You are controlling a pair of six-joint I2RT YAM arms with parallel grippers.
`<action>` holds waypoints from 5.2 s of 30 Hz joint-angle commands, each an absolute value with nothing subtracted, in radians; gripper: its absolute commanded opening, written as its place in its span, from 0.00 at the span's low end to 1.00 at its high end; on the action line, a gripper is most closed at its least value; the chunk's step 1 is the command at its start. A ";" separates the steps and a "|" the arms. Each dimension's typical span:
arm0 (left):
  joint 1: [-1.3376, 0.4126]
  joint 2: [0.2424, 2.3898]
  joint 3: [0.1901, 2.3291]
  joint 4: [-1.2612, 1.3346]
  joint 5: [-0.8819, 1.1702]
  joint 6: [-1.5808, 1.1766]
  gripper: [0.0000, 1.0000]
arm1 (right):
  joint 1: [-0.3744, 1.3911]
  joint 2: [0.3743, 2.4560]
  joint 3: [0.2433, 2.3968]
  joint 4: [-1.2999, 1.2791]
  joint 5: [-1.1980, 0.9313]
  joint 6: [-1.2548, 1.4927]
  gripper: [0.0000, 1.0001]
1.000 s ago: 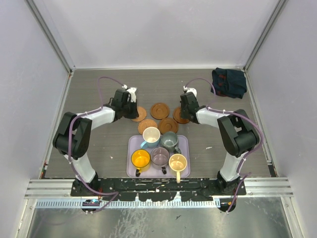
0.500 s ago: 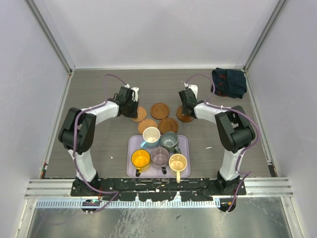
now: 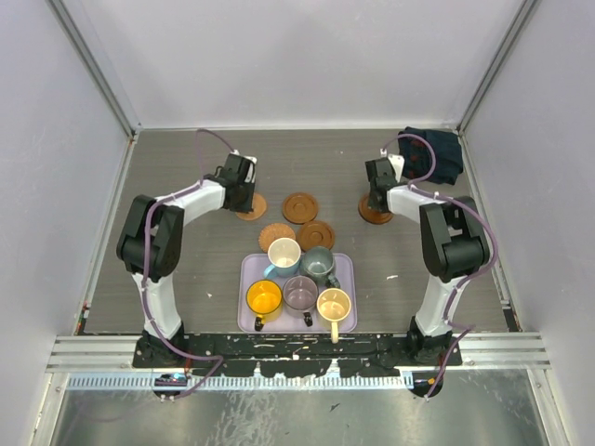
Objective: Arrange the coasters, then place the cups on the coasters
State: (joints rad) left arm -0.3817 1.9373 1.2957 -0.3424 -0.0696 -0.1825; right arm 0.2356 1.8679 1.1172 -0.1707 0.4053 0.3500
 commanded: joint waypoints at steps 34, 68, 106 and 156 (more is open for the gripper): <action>-0.411 1.606 1.024 -0.243 0.250 -0.254 0.29 | 0.452 1.576 1.027 -0.123 0.022 0.340 0.20; -0.528 1.826 1.131 -0.284 0.106 -0.298 0.27 | 0.591 1.866 1.122 -0.262 0.239 0.445 0.00; -0.402 2.069 1.479 -0.349 0.016 -0.177 0.28 | 0.422 2.083 1.425 -0.335 0.374 0.394 0.00; -0.336 2.012 1.346 -0.291 0.132 -0.214 0.28 | 0.466 2.115 1.481 -0.338 0.307 0.390 0.00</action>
State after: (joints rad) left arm -0.3401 2.0193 1.3792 -0.2584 0.0856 -0.1986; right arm 0.4484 2.0823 1.4544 -0.3214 0.3527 0.3935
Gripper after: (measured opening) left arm 0.282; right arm 0.057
